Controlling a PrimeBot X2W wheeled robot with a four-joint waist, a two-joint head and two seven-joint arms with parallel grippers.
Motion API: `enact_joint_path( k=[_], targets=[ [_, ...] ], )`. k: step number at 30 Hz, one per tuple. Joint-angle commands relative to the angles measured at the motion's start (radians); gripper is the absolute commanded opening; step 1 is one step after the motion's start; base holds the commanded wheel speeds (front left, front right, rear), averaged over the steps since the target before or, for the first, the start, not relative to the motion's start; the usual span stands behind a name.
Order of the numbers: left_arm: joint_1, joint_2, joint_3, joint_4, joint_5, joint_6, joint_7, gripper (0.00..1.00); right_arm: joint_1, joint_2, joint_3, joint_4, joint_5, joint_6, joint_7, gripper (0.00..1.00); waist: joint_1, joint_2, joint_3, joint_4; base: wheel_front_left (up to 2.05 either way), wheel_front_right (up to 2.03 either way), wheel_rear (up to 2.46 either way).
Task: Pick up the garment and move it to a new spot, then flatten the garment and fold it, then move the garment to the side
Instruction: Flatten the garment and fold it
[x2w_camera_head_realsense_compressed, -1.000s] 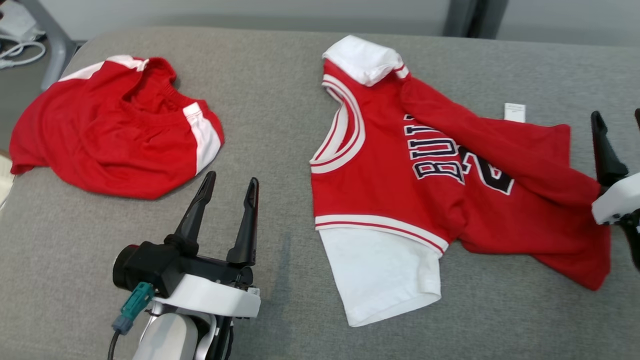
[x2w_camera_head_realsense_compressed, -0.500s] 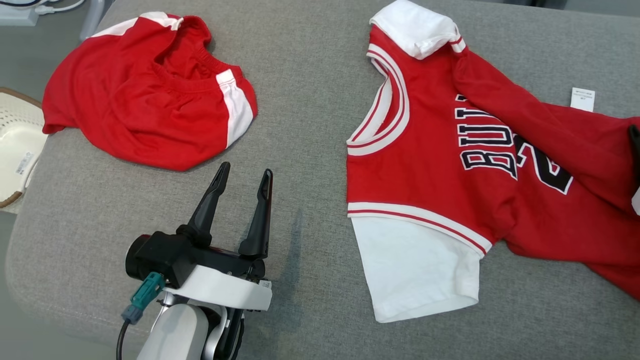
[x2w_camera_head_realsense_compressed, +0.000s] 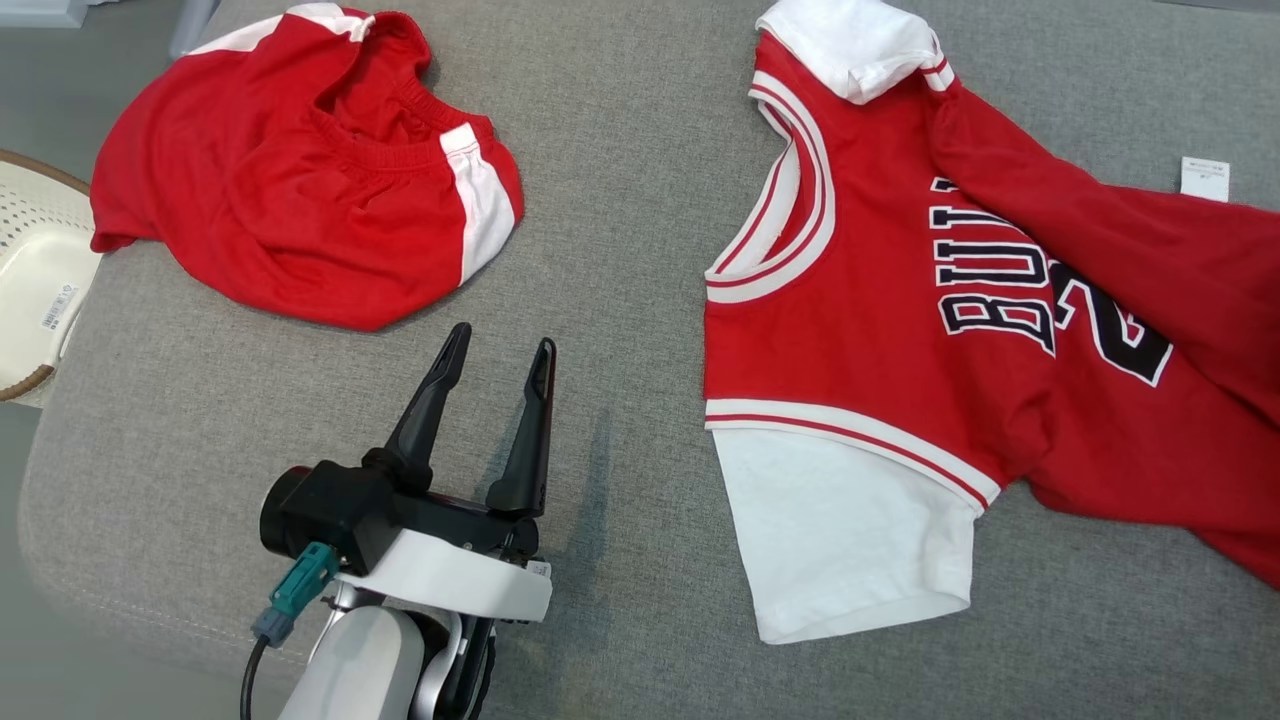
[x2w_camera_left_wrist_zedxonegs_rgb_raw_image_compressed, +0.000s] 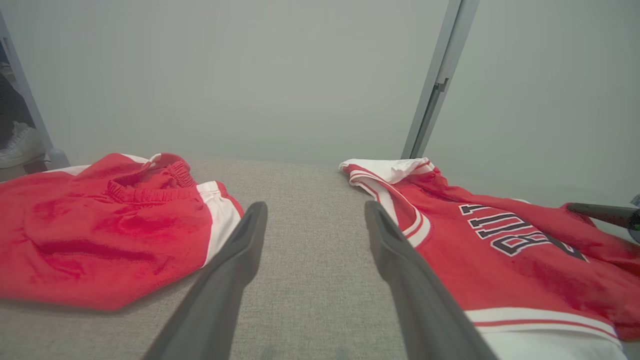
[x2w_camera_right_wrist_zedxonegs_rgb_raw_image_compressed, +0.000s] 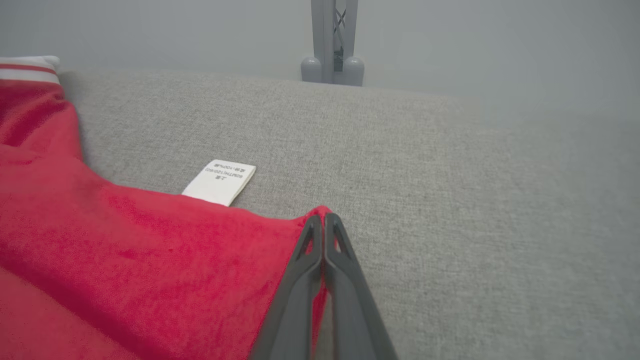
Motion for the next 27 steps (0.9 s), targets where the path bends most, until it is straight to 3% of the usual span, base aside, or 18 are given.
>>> enact_joint_path(
  k=[1,7,11,15,22,23,24,25,27],
  targets=[
    [-0.018,0.004,0.004,-0.003,-0.001,0.004,-0.003,1.00,-0.034,-0.023,0.014,0.004,-0.009,0.000,-0.018,0.00,0.0000,0.0000,0.004,0.000,0.00,0.00,0.00],
    [-0.021,0.004,-0.009,-0.002,0.000,-0.002,-0.003,1.00,-0.123,-0.076,0.058,-0.010,-0.010,0.000,0.004,0.00,0.0000,0.0000,0.021,0.008,0.00,0.00,0.00],
    [-0.022,0.004,-0.020,-0.008,0.001,-0.002,-0.003,1.00,-0.216,-0.148,0.068,-0.002,-0.009,0.000,0.027,0.00,0.0000,0.0000,0.040,0.027,0.00,0.00,0.00],
    [-0.026,0.004,-0.027,-0.014,-0.004,-0.001,-0.003,1.00,-0.311,-0.206,0.047,0.042,-0.035,0.000,0.005,0.00,0.0000,0.0000,0.062,0.056,0.00,0.00,0.00],
    [-0.029,0.004,-0.048,-0.030,-0.020,0.008,-0.003,1.00,-0.436,-0.248,0.023,0.154,-0.111,0.000,-0.028,0.00,0.0000,0.0000,0.100,0.094,0.00,0.00,0.00],
    [-0.030,0.004,-0.051,-0.033,-0.022,0.010,-0.003,1.00,-0.447,-0.250,0.024,0.173,-0.125,0.000,-0.023,0.06,0.0000,0.0000,0.105,0.097,0.00,0.00,0.00],
    [-0.030,0.003,-0.055,-0.035,-0.026,0.013,-0.003,1.00,-0.460,-0.252,0.029,0.187,-0.148,0.000,-0.033,0.46,0.0000,0.0000,0.108,0.098,0.00,0.00,0.00],
    [-0.030,0.004,-0.058,-0.036,-0.027,0.013,-0.003,1.00,-0.476,-0.259,0.027,0.203,-0.168,0.000,-0.050,1.00,0.0000,0.0000,0.111,0.099,0.00,0.00,0.00],
    [-0.033,0.004,-0.062,-0.038,-0.029,0.020,-0.003,1.00,-0.502,-0.254,0.010,0.249,-0.202,0.000,-0.077,1.00,0.0000,0.0000,0.116,0.096,0.00,0.00,0.00]
  ],
)
